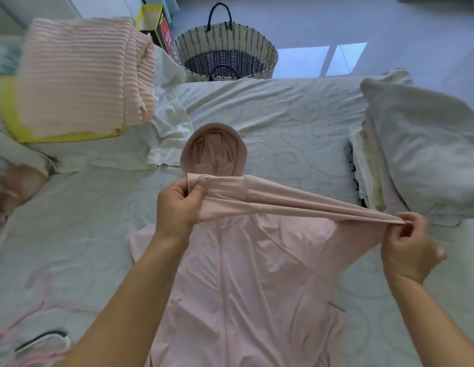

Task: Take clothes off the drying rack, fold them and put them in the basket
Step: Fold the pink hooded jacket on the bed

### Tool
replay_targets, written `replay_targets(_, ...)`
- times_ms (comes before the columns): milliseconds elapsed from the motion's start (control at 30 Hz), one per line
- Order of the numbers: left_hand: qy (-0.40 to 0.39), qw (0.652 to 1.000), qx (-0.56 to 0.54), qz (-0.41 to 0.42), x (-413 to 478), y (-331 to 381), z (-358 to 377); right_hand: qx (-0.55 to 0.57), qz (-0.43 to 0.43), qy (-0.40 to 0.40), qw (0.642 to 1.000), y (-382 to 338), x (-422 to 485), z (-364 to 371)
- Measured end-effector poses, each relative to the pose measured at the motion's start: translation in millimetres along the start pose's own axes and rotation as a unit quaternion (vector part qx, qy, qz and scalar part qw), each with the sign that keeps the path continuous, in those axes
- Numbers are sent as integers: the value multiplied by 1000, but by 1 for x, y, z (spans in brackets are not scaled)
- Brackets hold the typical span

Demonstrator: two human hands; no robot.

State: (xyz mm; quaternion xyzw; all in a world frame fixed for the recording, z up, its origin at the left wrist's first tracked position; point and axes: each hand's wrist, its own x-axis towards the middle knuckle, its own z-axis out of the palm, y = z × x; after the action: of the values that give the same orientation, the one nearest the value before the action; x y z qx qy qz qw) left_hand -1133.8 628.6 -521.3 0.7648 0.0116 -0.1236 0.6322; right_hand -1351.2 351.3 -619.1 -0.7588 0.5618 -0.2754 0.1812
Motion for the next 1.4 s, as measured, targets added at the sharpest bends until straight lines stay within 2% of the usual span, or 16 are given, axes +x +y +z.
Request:
replay_targets(100, -30, 999, 4, -20, -1, -16, 3, 89, 11, 51, 995, 2, 4, -14)
replay_targets(200, -55, 997, 20, -51, 3, -38, 4, 71, -17, 38, 997, 6, -15, -12)
replay_targets(300, -30, 995, 68, -72, 18, -75, -11, -1, -49, -15, 999, 9, -46, -1)
replay_targets(367, -8, 990, 118, -77, 29, -102, -29, -84, -103, -63, 989, 18, -70, 11)
replay_targets(467, 0, 974, 210, -85, 38, -141, -56, -188, -180, -183, 948, 37, -110, 32)
replay_targets(533, 13, 955, 277, -109, 37, -163, -73, -215, -240, -261, 910, 47, -139, 41)
replay_targets(633, 19, 934, 325, -147, 30, -189, -96, -200, -294, -303, 884, 54, -169, 53)
replay_targets(933, 53, 908, 363, -201, -2, -223, -161, -175, -335, -330, 865, 17, -200, 78)
replay_targets(1067, -1, 904, 376, -204, -20, -233, -186, -157, -368, -337, 852, -20, -222, 91)
replay_targets(1200, -5, 916, 327, -233, -29, -242, -203, -144, -395, -377, 826, -59, -251, 105)
replay_targets(1400, -78, 909, 316, -259, -38, -250, -206, -114, -424, -425, 792, -111, -308, 122)
